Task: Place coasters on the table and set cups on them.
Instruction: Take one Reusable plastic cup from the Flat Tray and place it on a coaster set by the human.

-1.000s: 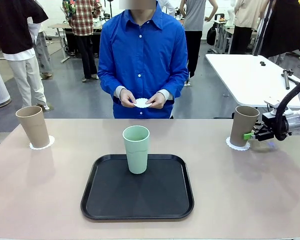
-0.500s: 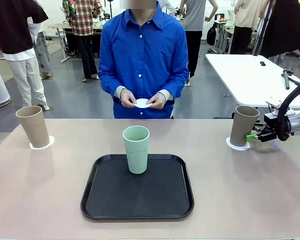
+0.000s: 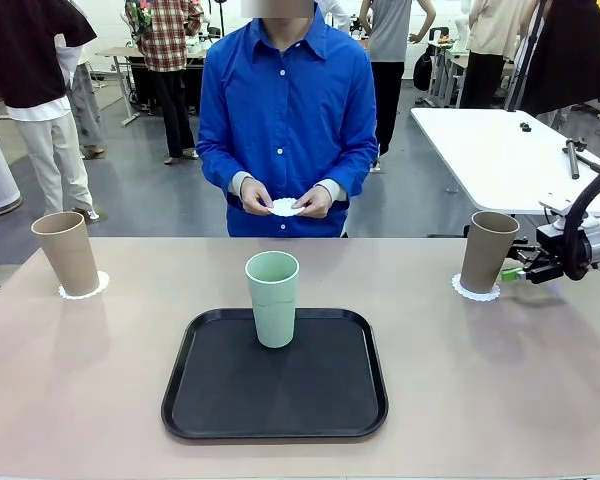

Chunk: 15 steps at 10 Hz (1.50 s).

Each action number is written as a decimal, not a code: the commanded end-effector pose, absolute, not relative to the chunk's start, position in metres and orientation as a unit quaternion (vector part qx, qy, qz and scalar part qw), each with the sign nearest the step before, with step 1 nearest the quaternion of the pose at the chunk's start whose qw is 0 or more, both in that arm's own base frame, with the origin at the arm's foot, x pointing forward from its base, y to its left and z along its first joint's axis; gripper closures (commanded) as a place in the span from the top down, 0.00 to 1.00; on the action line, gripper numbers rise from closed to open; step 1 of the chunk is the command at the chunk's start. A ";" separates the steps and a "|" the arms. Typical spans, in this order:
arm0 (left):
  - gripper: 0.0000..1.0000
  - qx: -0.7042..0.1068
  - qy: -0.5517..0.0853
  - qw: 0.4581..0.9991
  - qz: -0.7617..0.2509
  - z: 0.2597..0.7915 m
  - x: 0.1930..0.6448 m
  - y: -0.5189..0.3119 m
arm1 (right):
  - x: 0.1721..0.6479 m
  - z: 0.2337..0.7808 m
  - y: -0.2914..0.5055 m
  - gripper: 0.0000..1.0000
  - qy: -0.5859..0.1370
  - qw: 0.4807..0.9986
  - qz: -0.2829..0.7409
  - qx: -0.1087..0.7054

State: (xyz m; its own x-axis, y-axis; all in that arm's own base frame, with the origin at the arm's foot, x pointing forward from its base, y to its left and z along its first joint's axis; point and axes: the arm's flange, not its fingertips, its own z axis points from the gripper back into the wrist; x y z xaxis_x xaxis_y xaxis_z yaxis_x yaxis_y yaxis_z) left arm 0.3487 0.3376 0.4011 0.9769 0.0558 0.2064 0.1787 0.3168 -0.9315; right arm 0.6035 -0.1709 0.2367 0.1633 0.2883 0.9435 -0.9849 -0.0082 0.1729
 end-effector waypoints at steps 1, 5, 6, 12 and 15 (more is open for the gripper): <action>1.00 -0.581 -0.102 0.807 -0.037 0.403 0.348 0.338 | 0.608 0.240 -0.184 1.00 -0.356 0.604 0.531 0.475; 1.00 -0.581 -0.102 0.807 -0.037 0.403 0.348 0.338 | 0.572 0.278 -0.200 1.00 -0.331 0.706 0.497 0.379; 1.00 -0.581 -0.102 0.807 -0.037 0.403 0.348 0.338 | 0.558 0.294 -0.200 1.00 -0.330 0.725 0.491 0.352; 1.00 -0.581 -0.102 0.807 -0.037 0.403 0.348 0.338 | 0.466 0.412 -0.154 1.00 -0.191 0.869 0.392 0.234; 1.00 -0.581 -0.102 0.807 -0.037 0.403 0.348 0.338 | 0.440 0.470 -0.116 1.00 -0.171 0.902 0.354 0.177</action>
State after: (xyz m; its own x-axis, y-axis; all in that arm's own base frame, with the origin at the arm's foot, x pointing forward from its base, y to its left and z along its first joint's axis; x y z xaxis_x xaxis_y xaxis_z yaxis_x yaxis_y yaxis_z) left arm 0.3490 0.3375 0.4011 0.9769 0.0551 0.2065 0.1790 0.3167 -0.9315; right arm 0.4481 -0.1352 0.4640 0.6608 0.5839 0.4716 -0.7256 0.6577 0.2025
